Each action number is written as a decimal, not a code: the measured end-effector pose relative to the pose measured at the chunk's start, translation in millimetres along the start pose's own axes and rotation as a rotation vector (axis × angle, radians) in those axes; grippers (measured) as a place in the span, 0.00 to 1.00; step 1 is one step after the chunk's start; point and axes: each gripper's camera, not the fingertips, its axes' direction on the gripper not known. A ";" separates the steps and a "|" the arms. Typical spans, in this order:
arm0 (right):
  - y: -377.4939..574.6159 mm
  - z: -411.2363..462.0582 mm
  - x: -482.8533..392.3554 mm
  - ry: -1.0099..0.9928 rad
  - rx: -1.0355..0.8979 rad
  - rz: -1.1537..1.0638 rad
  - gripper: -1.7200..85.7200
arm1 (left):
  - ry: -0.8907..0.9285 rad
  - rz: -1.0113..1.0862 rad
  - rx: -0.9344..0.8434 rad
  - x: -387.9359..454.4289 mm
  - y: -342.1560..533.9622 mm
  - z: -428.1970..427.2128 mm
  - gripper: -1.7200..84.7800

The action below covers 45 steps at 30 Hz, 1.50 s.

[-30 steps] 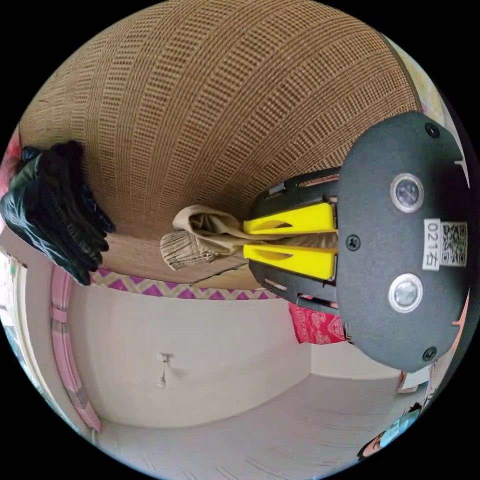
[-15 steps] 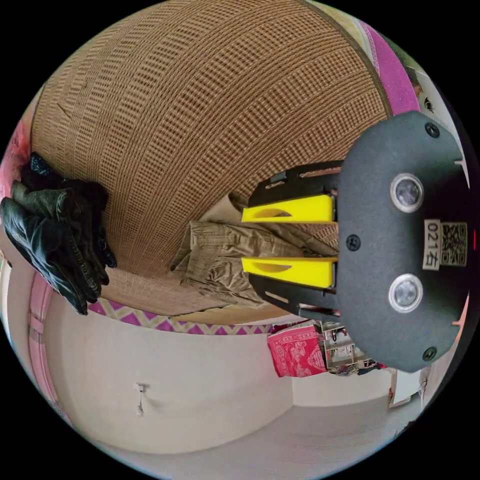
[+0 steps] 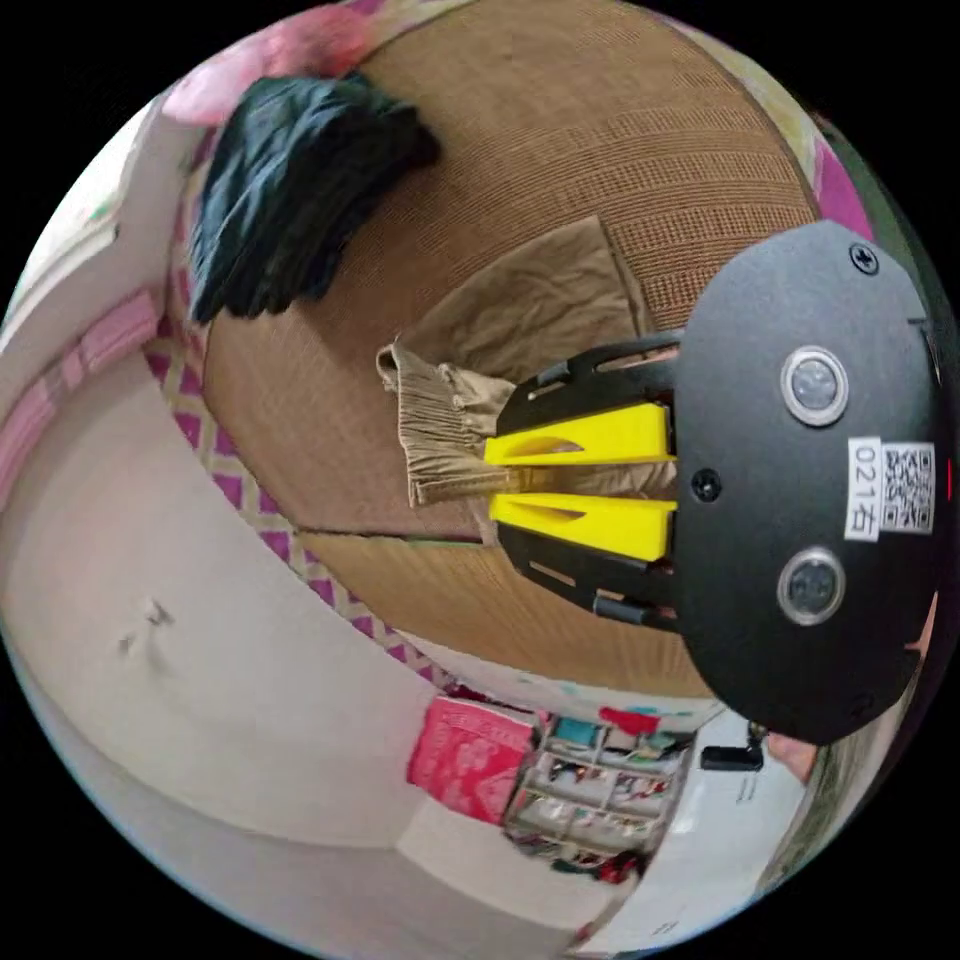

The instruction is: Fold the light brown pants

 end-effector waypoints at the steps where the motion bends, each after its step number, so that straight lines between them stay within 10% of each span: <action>1: -0.7 8.6 -56.3 0.011 -0.024 -0.164 0.08 | 0.013 -0.003 0.002 -4.3 2.2 -4.1 0.01; 12: 161.0 216.5 -364.6 -0.002 -0.383 -0.799 0.08 | -0.004 -0.020 0.030 -79.8 40.5 -93.1 0.01; 22: 101.0 157.5 -170.4 0.127 -0.397 -0.488 0.09 | 0.003 -0.012 -0.004 -101.7 27.0 -67.0 0.01; 28: 113.2 185.4 -98.0 0.276 -0.512 -0.705 0.14 | 0.013 0.002 0.011 -75.2 7.4 -14.5 0.01; 39: 175.6 252.2 -60.0 0.285 -0.641 -1.025 0.13 | 0.319 -0.365 0.336 -149.0 18.6 66.4 0.13; 45: 156.0 257.6 -13.3 0.182 -0.630 -0.770 0.04 | 0.364 -0.413 0.495 -160.0 51.1 91.3 0.14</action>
